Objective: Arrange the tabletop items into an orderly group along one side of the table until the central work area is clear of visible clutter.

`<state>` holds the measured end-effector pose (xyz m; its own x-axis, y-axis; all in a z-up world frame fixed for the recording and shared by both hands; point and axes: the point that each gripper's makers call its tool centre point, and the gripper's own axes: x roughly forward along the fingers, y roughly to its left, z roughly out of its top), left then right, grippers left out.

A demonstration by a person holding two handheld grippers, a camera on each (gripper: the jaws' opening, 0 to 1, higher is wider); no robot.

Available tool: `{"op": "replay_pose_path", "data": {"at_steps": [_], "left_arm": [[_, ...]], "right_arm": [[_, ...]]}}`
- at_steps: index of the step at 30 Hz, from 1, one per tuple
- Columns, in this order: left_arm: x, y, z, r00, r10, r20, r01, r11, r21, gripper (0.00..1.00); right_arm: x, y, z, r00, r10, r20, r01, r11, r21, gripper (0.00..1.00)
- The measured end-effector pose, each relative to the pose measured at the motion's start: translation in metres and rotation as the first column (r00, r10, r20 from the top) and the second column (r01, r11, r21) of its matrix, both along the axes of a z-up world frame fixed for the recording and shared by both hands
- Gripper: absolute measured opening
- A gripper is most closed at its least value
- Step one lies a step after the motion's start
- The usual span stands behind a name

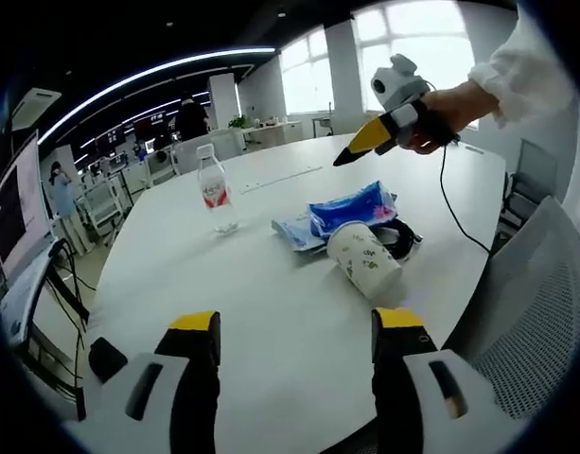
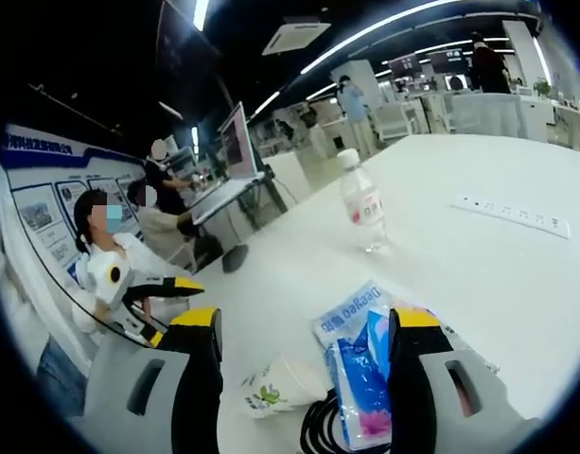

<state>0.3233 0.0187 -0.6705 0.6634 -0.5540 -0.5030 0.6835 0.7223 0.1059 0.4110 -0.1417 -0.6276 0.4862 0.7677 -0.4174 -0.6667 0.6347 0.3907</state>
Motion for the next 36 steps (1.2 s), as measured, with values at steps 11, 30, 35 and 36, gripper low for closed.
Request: {"op": "replay_pose_path", "data": {"at_steps": [11,30,35,36], "left_arm": [[0.002,0.001,0.004,1.0,0.019,-0.001,-0.019,0.999,-0.04,0.67],[0.0,0.001,-0.003,1.0,0.014,-0.028,-0.014,1.0,-0.014,0.63],[0.001,0.002,-0.004,0.999,0.015,-0.03,-0.015,1.0,-0.007,0.62],[0.001,0.002,-0.004,0.999,0.014,-0.03,-0.014,1.0,-0.006,0.62]], "right_arm": [[-0.002,0.007,-0.003,0.999,0.032,-0.012,-0.032,0.999,0.011,0.68],[-0.041,0.03,-0.027,0.961,0.268,-0.065,-0.273,0.957,-0.101,0.58],[-0.051,0.044,-0.041,0.939,0.327,-0.107,-0.338,0.934,-0.113,0.52],[-0.053,0.045,-0.044,0.935,0.335,-0.117,-0.348,0.93,-0.116,0.51]]}}
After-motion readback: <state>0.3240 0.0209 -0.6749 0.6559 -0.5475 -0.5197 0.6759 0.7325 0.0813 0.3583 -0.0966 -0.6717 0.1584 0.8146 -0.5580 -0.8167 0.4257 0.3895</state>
